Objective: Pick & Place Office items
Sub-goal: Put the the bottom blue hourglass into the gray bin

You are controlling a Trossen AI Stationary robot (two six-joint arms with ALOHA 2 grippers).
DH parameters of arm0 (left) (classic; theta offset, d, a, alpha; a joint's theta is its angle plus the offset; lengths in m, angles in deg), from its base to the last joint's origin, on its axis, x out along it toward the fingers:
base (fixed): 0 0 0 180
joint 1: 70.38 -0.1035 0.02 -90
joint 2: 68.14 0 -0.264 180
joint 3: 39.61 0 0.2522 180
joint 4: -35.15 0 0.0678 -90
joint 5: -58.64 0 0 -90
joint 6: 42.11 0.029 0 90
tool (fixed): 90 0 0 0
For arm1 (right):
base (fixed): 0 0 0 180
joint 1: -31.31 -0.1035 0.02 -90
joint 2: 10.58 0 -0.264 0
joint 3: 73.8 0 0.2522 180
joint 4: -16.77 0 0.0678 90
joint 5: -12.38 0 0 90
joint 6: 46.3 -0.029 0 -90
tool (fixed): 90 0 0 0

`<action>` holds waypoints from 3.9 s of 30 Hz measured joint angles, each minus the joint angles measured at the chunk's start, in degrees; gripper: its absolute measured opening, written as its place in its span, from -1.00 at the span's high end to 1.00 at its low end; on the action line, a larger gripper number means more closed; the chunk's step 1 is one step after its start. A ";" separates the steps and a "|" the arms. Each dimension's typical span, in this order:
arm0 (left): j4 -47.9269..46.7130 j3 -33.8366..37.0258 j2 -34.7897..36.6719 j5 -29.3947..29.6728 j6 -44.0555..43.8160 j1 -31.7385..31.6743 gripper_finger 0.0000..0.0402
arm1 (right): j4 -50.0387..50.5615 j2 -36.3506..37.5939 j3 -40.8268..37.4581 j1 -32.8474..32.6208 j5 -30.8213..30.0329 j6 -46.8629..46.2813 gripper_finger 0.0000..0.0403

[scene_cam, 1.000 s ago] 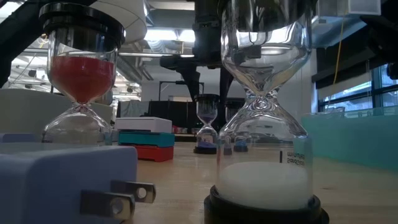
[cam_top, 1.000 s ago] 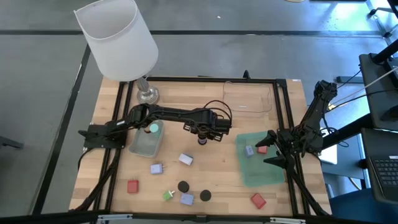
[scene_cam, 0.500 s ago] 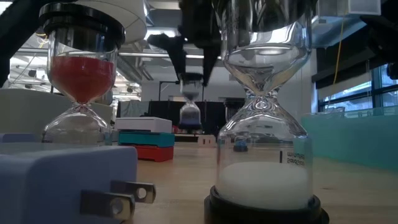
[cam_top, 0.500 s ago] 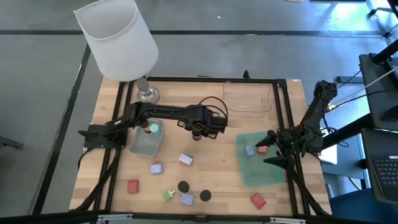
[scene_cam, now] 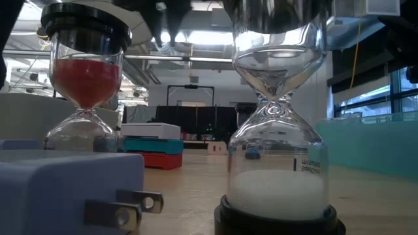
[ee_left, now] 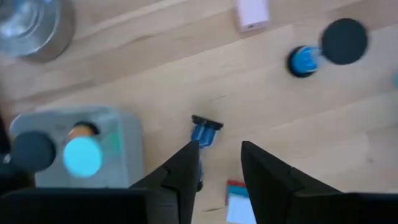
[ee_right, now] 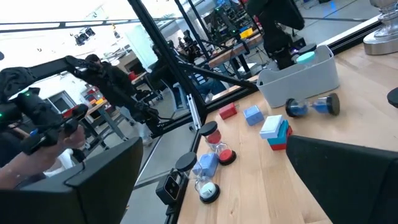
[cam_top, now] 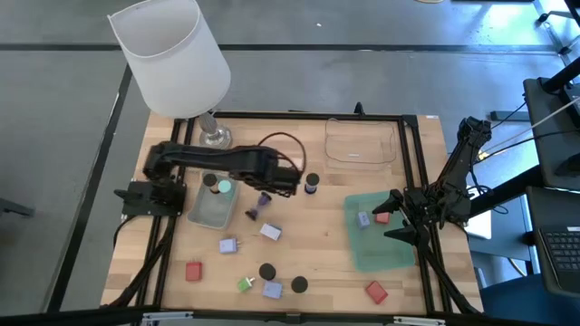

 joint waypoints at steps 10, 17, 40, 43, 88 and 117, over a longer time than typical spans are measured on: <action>5.22 9.64 4.33 0.30 -4.98 2.73 0.26 | 0.02 -0.02 -0.02 -0.01 0.00 0.00 -0.99; 12.24 13.69 4.37 0.00 -1.76 2.68 -0.21 | 0.01 -0.02 -0.02 0.00 0.00 0.00 -0.99; 26.38 27.25 -0.37 -5.10 8.11 -0.58 -0.99 | 0.07 -0.02 -0.02 0.00 0.00 -0.01 -0.99; 26.72 28.48 -1.46 -6.65 9.68 -1.30 -0.99 | 0.18 -0.02 -0.02 0.01 0.00 -0.01 -0.99; 34.99 28.67 -11.56 -14.16 14.28 -3.92 0.13 | 0.44 -0.02 -0.02 0.00 0.00 0.00 -0.99; 36.24 19.78 -11.67 52.32 -5.46 3.52 0.17 | 0.59 -0.02 -0.02 -0.01 0.00 0.00 -0.99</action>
